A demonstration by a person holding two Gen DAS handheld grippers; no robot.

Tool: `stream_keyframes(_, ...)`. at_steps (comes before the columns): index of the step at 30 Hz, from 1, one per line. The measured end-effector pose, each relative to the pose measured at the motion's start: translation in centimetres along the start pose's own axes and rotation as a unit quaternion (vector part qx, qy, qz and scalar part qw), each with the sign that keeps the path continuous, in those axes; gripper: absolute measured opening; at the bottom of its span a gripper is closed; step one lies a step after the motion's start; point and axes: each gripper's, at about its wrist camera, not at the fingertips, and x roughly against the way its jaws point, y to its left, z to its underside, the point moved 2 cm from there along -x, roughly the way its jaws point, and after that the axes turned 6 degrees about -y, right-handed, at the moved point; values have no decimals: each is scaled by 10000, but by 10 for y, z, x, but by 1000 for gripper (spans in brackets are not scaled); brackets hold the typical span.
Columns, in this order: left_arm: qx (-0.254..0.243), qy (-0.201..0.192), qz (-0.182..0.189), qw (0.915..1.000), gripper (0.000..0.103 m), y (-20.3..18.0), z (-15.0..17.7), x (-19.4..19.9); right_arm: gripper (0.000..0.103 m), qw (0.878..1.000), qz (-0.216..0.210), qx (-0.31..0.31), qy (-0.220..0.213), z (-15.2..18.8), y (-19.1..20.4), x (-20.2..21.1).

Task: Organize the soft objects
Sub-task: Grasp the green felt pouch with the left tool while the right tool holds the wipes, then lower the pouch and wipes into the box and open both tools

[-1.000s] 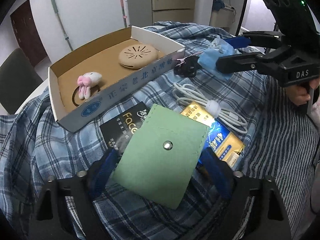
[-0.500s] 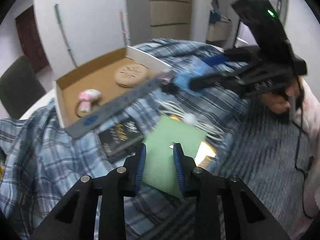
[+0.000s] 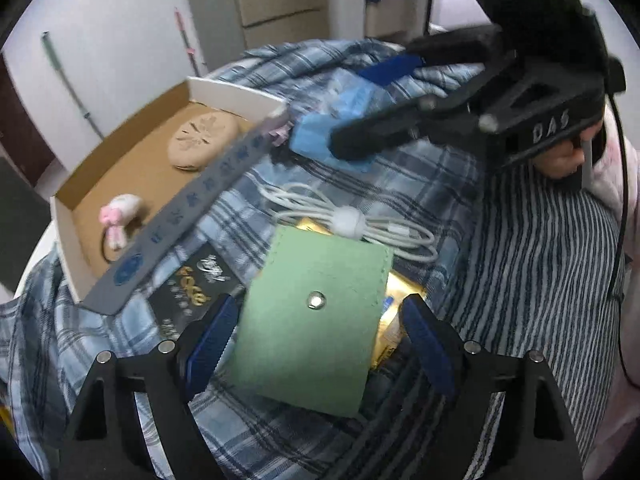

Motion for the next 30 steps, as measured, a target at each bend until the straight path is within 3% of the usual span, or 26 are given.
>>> stream_keyframes(4,-133,118,18,9998,86,-4,1,-8,69,10000,-31,2,-21,-1,0,2)
stream_keyframes(11,140,79,89,9998,86,10,-2,-10,69,10000,-53,19,-22,0,1,3)
stream_keyframes(13,171,57,133,9997,77,12,-1,-10,69,10000,-60,42,-21,0,2,3)
stream_keyframes(18,113,-9,191,9998,77,5,1,-5,69,10000,-48,58,-14,0,2,2)
stream_keyframes(25,418,-598,-308,9969,76,-3,-5,24,69,9997,72,-78,-234,-5,-3,10)
stream_keyframes(30,938,-1491,-1218,9768,76,8,-21,69,69,9972,380,-226,-610,-18,-8,29)
